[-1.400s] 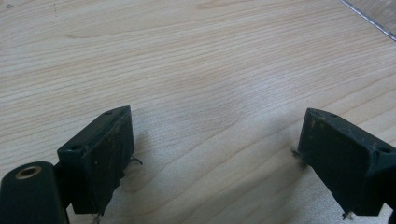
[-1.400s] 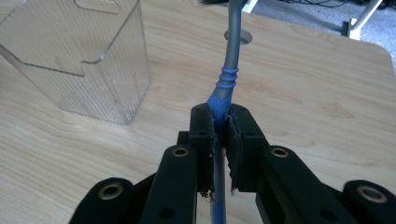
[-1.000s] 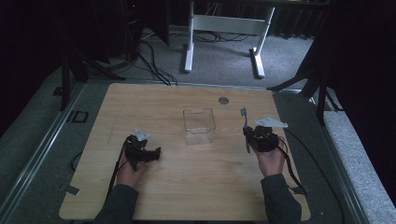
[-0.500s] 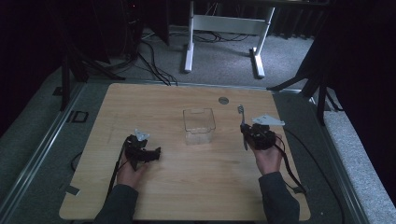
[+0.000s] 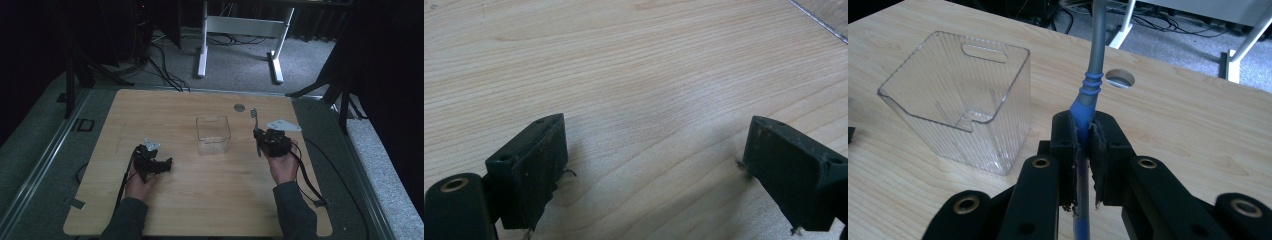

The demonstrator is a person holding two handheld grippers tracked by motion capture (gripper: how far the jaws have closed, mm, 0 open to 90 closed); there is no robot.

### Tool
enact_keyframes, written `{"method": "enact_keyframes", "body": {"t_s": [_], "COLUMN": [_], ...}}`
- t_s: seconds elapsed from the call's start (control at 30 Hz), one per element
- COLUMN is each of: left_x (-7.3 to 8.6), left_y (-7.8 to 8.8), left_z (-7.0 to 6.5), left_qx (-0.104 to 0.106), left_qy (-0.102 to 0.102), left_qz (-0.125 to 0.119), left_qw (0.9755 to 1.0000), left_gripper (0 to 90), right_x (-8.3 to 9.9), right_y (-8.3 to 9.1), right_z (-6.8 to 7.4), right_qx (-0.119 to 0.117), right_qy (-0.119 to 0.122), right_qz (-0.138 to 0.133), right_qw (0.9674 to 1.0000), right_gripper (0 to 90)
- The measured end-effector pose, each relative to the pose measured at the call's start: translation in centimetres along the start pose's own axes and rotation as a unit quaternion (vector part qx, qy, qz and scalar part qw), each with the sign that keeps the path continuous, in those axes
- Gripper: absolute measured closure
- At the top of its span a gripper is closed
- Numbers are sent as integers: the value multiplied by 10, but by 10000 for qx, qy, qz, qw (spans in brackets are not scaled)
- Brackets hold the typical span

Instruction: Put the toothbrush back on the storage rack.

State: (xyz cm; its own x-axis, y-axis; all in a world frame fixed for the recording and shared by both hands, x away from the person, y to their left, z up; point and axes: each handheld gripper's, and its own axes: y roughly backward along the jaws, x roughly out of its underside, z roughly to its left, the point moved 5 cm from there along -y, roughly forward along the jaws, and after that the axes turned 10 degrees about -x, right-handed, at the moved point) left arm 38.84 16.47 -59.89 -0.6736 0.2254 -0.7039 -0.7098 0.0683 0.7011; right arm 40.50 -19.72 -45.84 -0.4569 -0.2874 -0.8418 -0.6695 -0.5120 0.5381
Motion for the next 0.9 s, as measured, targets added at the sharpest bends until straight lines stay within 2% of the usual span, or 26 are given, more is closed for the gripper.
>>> {"method": "enact_keyframes", "body": {"t_s": [0.6,0.73,0.9], "left_x": [0,0,0], "left_y": [0,0,0], "left_z": [0,0,0], "left_qx": [1,0,0], "left_qy": [-3,0,-1], "left_qz": [2,-2,-3], "left_qw": [10000,10000,10000], "left_gripper": [108,108,109], "right_x": [-16,-18,-22], "right_y": [-3,-5,-10], "right_z": [1,1,5], "right_qx": [-15,-118,-144], "right_qy": [61,-77,-61], "right_qz": [-110,-189,-221], "right_qw": [9999,9997,9996], "right_gripper": [811,811,811]}}
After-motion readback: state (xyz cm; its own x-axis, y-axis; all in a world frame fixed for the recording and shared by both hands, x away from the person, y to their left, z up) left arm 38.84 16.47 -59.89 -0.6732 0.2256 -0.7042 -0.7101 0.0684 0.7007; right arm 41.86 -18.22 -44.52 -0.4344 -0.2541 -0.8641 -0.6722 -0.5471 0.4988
